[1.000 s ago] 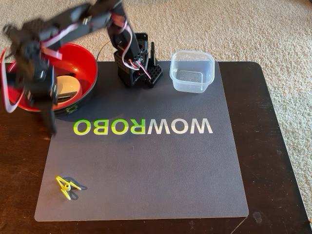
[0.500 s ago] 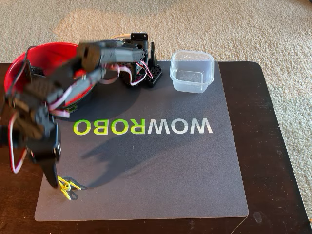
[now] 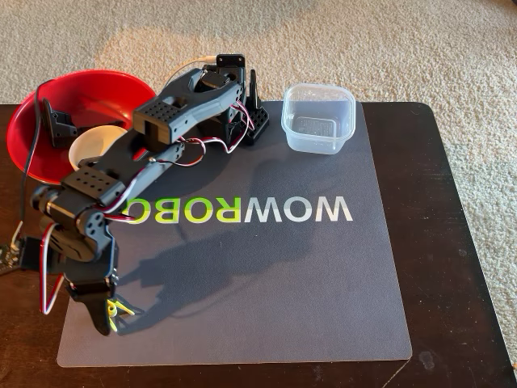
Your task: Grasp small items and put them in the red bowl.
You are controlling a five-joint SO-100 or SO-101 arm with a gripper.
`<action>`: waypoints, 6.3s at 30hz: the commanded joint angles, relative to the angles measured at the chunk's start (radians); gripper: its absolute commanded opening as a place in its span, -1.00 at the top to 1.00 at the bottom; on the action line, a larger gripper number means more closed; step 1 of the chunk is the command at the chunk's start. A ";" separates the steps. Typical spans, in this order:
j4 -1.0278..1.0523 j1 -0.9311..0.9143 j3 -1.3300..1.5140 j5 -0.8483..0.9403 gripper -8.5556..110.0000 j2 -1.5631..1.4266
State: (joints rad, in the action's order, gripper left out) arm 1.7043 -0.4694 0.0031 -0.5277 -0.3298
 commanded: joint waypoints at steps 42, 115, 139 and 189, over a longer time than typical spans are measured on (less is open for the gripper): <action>-0.048 -0.623 1.611 -0.540 0.85 -1.649; -0.394 1.548 2.367 -0.979 0.16 -1.661; -0.314 0.606 1.769 -0.732 0.85 -1.347; -0.469 -0.874 1.965 -0.511 0.43 -2.037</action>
State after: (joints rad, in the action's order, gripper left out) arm 1.2210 -1.3806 2.0172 -1.0738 -2.2979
